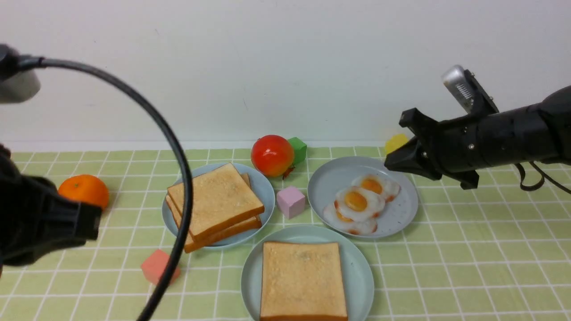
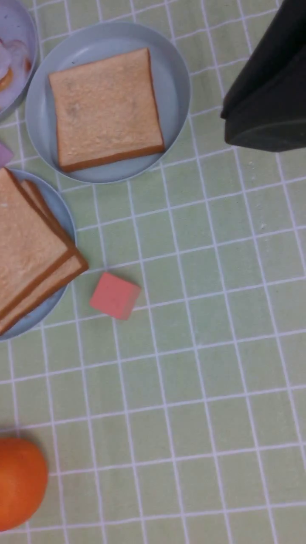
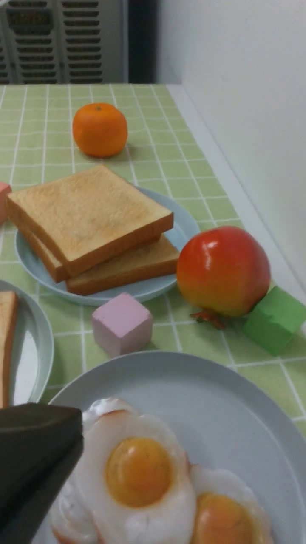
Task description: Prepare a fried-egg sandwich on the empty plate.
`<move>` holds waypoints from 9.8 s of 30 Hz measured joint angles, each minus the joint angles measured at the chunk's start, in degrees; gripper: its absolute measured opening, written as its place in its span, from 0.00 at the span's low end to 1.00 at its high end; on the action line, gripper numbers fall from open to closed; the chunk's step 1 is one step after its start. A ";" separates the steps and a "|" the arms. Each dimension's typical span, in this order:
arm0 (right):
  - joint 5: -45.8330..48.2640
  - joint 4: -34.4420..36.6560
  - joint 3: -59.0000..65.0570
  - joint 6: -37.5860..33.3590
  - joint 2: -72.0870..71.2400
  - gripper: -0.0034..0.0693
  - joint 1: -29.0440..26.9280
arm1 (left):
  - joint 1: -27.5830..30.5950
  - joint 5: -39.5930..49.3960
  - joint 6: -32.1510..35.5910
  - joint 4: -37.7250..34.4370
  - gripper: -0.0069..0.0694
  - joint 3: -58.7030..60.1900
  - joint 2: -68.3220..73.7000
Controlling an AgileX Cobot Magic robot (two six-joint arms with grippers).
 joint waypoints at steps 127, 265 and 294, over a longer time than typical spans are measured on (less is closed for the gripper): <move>12.70 -49.64 7.50 9.32 -41.60 0.03 34.77 | 24.32 -30.02 10.83 -33.46 0.22 -1.26 43.96; -28.75 -69.49 55.70 34.85 -87.12 0.22 34.77 | 27.79 -34.20 15.43 -9.47 0.07 48.38 -52.62; -27.82 -69.49 55.70 34.85 -87.12 0.26 34.77 | 29.12 -39.70 9.76 -4.06 0.07 62.07 -53.63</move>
